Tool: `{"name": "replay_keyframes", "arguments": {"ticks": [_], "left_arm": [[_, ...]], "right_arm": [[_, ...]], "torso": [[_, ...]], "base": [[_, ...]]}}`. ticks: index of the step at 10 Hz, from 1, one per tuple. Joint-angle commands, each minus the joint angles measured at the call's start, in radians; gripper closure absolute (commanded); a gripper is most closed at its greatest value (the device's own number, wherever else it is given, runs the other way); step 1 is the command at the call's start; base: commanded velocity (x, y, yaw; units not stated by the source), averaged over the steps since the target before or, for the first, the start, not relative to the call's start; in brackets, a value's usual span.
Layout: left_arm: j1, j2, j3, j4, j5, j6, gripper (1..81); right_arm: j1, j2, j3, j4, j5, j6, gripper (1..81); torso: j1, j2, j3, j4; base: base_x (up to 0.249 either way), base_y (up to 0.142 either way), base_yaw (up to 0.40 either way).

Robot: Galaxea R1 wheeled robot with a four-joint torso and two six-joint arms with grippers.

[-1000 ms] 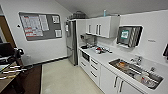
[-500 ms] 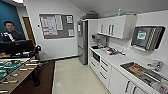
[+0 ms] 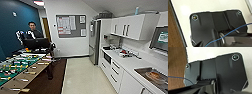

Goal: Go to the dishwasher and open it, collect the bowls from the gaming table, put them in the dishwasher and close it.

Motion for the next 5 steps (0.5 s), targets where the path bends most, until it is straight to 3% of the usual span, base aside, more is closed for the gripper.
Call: {"name": "replay_keyframes", "arguments": {"ticks": [1,3,5], "left_arm": [[-0.053,-0.009,0.004,-0.005,0.050,0.012,1.0],[-0.050,-0.011,0.005,-0.005,0.050,0.012,1.0],[-0.042,-0.013,0.007,-0.005,0.049,0.012,1.0]], "right_arm": [[0.045,-0.076,0.146,-0.021,-0.049,-0.005,1.0],[0.045,-0.126,0.232,-0.022,-0.044,-0.005,1.0],[0.045,-0.115,0.217,-0.022,-0.043,-0.005,1.0]], "torso": [[0.000,0.000,0.000,0.000],[0.000,0.000,0.000,0.000],[0.000,0.000,0.000,0.000]], "base": [[0.000,0.000,0.355],[0.000,0.000,0.355],[0.000,0.000,0.355]]}}
